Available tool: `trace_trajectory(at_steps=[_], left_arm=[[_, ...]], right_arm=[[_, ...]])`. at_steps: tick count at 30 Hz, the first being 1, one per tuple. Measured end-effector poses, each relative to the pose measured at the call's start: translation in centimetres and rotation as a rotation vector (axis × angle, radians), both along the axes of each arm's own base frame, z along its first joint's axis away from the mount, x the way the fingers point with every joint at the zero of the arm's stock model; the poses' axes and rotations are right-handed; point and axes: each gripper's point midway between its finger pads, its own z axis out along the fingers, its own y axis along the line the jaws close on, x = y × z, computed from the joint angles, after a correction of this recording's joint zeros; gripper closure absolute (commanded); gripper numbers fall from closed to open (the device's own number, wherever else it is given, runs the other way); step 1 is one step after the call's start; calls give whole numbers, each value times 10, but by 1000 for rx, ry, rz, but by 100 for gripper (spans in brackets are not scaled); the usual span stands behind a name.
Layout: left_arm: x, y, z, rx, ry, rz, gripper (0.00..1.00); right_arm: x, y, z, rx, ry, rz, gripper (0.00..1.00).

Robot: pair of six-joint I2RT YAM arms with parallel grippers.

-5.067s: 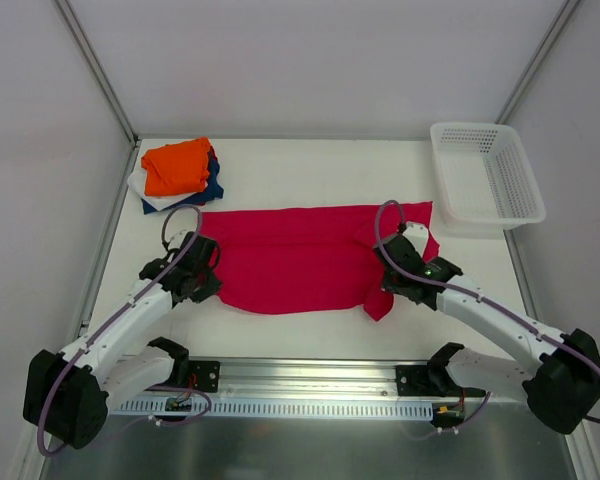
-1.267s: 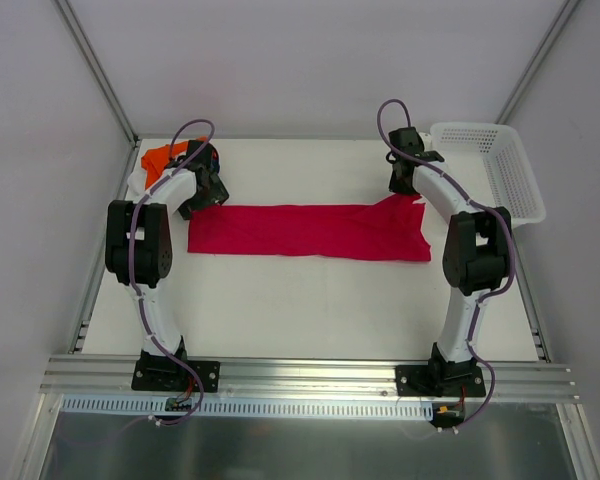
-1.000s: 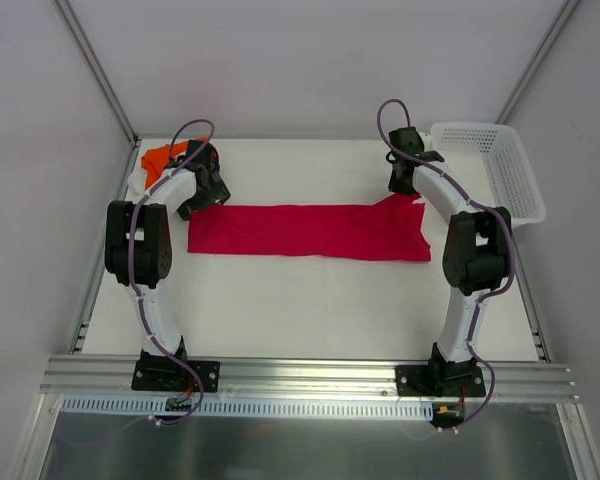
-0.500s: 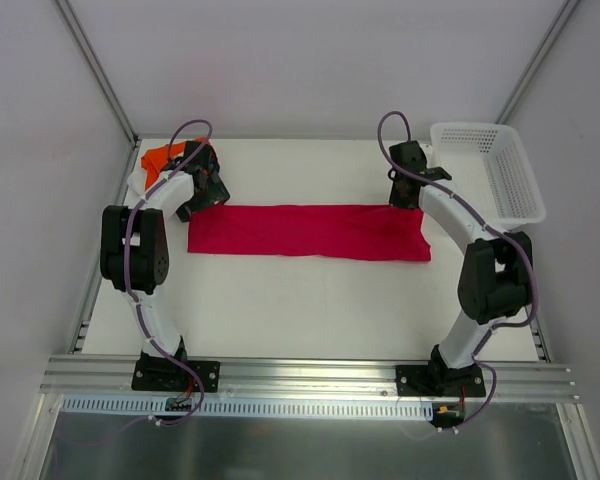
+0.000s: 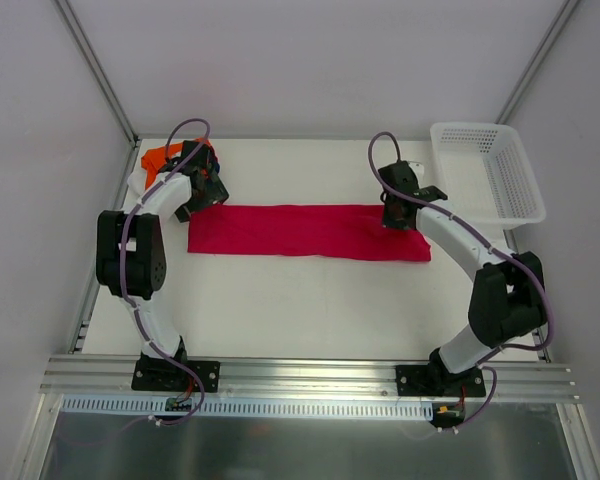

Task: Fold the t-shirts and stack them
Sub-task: Fold the tshirt

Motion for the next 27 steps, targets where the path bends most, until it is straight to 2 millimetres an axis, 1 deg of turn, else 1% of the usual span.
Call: trace_trajectory(at_steps=[2, 4, 6, 7, 9, 10, 15, 17, 18, 21, 25, 27], left_arm=[[0, 0, 1, -2, -3, -1, 1], [0, 0, 2, -3, -5, -1, 1], [-1, 0, 2, -3, -3, -1, 1], [-2, 0, 1, -3, -1, -2, 1], [-4, -1, 0, -5, 3, -3, 1], [-5, -1, 0, -7, 5, -4, 1], [-8, -3, 0, -19, 6, -10, 1], [-9, -4, 2, -22, 3, -12, 1], [-9, -4, 3, -24, -1, -13, 1], [-10, -5, 8, -30, -11, -16, 1], [-16, -8, 11, -47, -14, -27, 1], [-19, -10, 10, -54, -8, -35, 1]], right_arm=[[-6, 4, -1, 2, 4, 9, 91], [-11, 7, 1, 8, 4, 12, 77], [-16, 9, 4, 13, -1, 17, 71], [-19, 10, 7, 14, -5, 18, 66], [-21, 10, 12, 15, -16, 20, 65], [-22, 10, 15, 17, -23, 21, 61], [-25, 9, 25, 15, -45, 19, 63], [-26, 9, 26, 12, -50, 17, 57], [-26, 9, 27, 9, -52, 15, 52], [-25, 7, 27, -1, -52, 11, 45], [-17, 9, 27, -2, -50, 10, 45], [-13, 13, 23, 7, -43, 17, 46]])
